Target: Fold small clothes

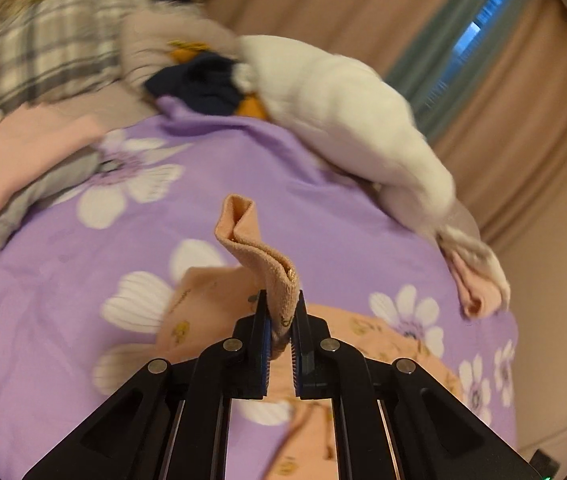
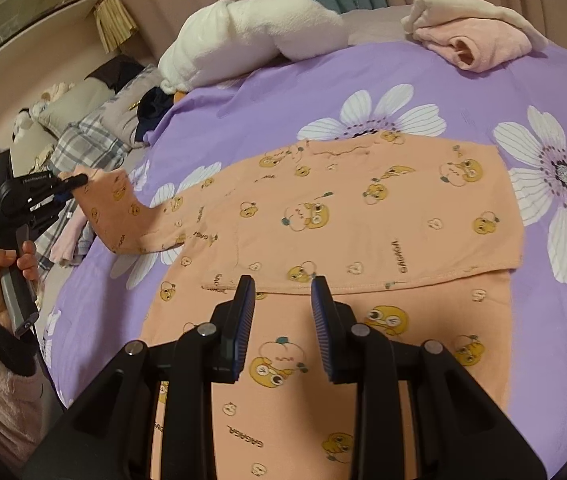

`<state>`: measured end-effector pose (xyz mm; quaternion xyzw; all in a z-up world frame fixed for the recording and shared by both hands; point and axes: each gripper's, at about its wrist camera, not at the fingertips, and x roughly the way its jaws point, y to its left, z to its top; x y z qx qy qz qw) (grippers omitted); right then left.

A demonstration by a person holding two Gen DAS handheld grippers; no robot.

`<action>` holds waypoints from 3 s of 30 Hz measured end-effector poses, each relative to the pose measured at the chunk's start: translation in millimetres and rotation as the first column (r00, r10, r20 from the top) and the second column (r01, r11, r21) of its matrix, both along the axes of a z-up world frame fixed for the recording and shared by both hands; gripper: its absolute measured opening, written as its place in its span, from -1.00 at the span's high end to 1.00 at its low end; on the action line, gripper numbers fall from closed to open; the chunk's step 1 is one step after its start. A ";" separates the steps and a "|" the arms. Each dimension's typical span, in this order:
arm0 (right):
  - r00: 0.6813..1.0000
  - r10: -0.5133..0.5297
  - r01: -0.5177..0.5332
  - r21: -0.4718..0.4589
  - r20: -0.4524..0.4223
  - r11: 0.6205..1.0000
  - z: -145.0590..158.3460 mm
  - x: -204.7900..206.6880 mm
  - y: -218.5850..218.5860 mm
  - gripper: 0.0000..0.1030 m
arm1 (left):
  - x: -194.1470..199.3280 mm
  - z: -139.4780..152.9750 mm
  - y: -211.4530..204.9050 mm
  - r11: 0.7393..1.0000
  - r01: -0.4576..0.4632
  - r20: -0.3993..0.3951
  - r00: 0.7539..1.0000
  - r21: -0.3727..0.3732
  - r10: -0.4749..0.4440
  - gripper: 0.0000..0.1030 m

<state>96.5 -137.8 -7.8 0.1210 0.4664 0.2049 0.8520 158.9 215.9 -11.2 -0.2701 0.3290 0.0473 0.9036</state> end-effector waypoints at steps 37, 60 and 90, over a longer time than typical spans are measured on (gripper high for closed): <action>0.967 -0.186 0.227 0.263 -0.172 0.938 -49.5 19.3 -97.1 0.08 | 30.3 -63.5 -197.5 0.895 0.444 -0.184 0.877 -0.037 -0.443 -0.69; 0.979 -0.201 0.202 0.134 -0.027 0.970 -12.8 73.7 -76.1 0.90 | -35.9 -87.0 -50.5 0.992 0.129 -0.239 0.963 -0.001 -0.125 -0.69; 0.978 -0.201 0.189 -0.148 -0.065 0.971 -58.0 57.4 -82.4 0.64 | 34.7 -111.7 -133.6 0.894 0.428 -0.303 0.876 0.129 -0.376 -0.01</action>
